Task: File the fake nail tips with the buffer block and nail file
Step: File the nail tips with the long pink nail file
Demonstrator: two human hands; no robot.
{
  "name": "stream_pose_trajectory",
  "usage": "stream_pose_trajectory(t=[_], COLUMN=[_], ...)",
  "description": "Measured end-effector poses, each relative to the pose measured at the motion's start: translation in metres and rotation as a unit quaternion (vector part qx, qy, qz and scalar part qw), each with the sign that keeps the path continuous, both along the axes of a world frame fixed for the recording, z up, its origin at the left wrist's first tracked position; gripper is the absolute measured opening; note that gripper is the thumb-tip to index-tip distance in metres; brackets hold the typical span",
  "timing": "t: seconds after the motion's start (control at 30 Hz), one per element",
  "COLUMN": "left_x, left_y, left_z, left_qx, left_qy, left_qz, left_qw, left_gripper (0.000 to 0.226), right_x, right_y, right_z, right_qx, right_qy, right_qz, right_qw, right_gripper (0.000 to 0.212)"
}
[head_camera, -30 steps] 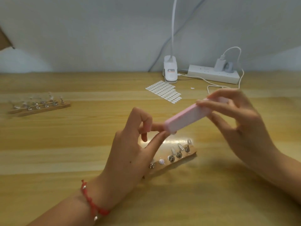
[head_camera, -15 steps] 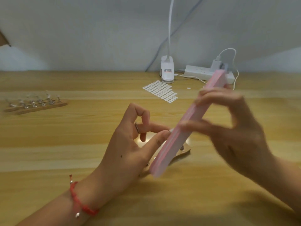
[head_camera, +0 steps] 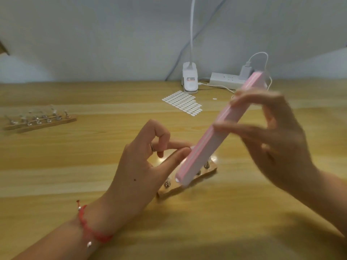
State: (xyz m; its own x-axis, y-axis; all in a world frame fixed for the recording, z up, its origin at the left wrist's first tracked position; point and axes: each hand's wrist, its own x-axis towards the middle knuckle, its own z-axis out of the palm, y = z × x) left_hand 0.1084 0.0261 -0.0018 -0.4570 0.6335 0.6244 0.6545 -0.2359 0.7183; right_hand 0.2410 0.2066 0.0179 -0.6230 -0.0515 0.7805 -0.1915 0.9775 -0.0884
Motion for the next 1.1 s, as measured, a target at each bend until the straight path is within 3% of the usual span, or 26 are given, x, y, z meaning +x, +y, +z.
stream_pose_trajectory(t=[0.13,0.27,0.37,0.5,0.67,0.77,0.93,1.1], left_x=[0.002,0.002,0.001,-0.001,-0.003,-0.002,0.0,-0.001], left_y=[-0.001,-0.002,-0.002,-0.003,0.0,0.0,0.0,0.0], left_z=[0.0,-0.001,-0.006,-0.003,0.001,0.0,-0.001,-0.001], left_qx=[0.0,0.001,-0.003,0.0,0.005,-0.007,0.004,-0.007], left_qy=[-0.003,0.016,0.027,0.024,0.002,-0.012,-0.032,-0.033], left_qz=[-0.001,0.001,0.003,0.006,0.012,-0.01,-0.024,-0.014], left_qw=[1.0,1.0,1.0,1.0,1.0,1.0,0.999,0.999], left_gripper=[0.029,0.026,0.026,0.035,0.033,0.029,0.027,0.027], right_x=[-0.002,-0.002,-0.003,-0.002,-0.003,0.0,-0.003,-0.003], right_y=[-0.021,-0.005,-0.031,-0.006,-0.02,0.001,-0.027,-0.008], right_z=[-0.018,0.003,-0.018,0.006,-0.01,0.009,-0.015,0.0], right_qx=[0.071,-0.01,0.058,0.008,0.131,0.063,0.105,0.035], right_qy=[-0.049,-0.009,-0.036,0.004,-0.029,0.006,-0.041,-0.005], right_qz=[0.06,-0.007,0.062,-0.016,0.051,-0.02,0.064,-0.009], right_qw=[0.995,1.0,0.996,1.0,0.99,0.998,0.992,0.999], right_gripper=[0.034,0.037,0.031,0.035,0.034,0.038,0.035,0.04])
